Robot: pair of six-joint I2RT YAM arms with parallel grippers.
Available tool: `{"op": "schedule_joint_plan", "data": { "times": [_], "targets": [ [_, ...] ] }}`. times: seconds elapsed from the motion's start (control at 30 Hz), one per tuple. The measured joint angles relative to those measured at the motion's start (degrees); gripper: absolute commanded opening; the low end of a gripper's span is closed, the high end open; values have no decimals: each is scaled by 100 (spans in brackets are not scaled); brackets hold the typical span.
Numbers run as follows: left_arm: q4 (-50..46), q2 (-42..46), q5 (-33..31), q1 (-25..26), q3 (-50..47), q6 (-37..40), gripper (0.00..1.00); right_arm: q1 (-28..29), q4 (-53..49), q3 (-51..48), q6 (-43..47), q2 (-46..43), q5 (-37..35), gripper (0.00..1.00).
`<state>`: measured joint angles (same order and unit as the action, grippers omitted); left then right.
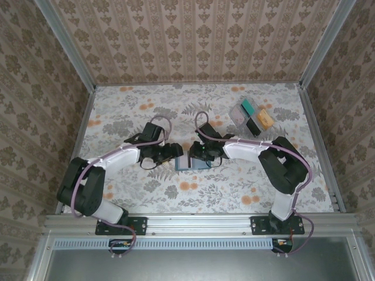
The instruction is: Take the credit cards out of the card holder
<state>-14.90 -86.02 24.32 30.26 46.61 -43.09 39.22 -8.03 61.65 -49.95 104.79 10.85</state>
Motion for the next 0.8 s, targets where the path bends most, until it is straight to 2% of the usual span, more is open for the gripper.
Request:
{"op": "schedule_joint_plan", "data": {
  "times": [0.13,0.37,0.8],
  "targets": [
    [129,-212,50,52,76,-83,45,2,72,0,2,142,111,19],
    [195,-498,57,52,175,-125,29,-9,151,0,4,264,197,19],
    [256,-879,33,52,221,-127,21,-9,184,0,7,295,271,21]
  ]
}}
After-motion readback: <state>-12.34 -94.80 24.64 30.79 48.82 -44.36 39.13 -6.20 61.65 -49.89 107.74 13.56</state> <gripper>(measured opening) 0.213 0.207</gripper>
